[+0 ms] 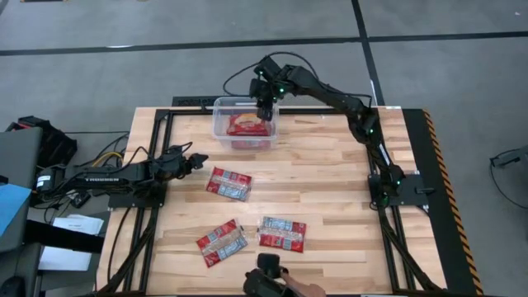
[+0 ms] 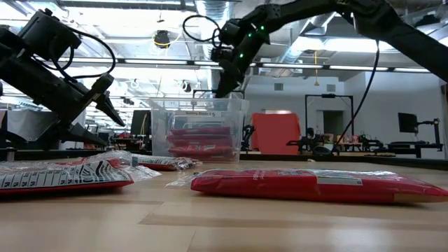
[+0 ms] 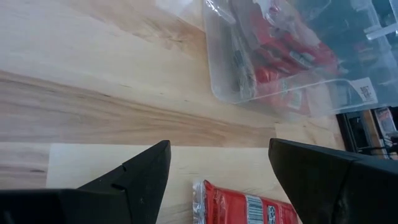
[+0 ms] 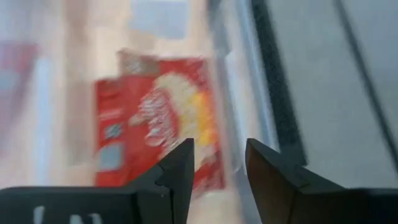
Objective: Sort popcorn bags into baskets
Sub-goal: Put the red popcorn bag into the transparent bin
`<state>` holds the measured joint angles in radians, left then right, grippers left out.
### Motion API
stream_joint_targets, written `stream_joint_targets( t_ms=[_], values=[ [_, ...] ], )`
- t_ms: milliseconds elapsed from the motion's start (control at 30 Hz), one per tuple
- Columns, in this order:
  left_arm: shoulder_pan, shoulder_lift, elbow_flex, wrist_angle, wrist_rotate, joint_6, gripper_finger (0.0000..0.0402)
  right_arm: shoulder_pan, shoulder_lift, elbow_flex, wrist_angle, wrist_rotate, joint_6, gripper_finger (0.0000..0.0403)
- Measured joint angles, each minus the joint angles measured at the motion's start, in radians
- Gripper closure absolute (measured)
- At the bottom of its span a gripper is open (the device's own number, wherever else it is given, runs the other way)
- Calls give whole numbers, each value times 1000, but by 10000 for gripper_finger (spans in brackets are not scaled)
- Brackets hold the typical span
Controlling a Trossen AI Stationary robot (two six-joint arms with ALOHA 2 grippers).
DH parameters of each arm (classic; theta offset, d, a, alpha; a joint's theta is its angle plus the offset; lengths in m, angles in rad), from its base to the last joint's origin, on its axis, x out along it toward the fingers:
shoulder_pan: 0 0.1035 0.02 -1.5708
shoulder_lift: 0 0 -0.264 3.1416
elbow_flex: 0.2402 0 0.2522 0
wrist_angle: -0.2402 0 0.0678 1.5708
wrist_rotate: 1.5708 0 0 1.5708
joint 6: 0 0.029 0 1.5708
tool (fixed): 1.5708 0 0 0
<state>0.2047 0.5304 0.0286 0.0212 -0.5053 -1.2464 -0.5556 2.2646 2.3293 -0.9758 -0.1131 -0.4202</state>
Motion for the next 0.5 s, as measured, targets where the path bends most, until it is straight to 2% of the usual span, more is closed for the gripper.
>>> stream_joint_targets(
  t_ms=[133, 267, 400, 500],
  values=[
    [0, 0, 0, 0, -1, -2, 140, 20, -73, 2, -139, -125, 31, 230],
    [0, 0, 0, 0, 0, 4, 140, 61, -161, 3, -394, -271, 90, 235],
    [0, 1, 0, 0, 1, 21, 140, 132, -187, -1, -601, -284, 149, 243],
    [0, 1, 0, 0, 17, 49, 140, 214, -246, -84, -574, -304, 252, 247]
  ],
)
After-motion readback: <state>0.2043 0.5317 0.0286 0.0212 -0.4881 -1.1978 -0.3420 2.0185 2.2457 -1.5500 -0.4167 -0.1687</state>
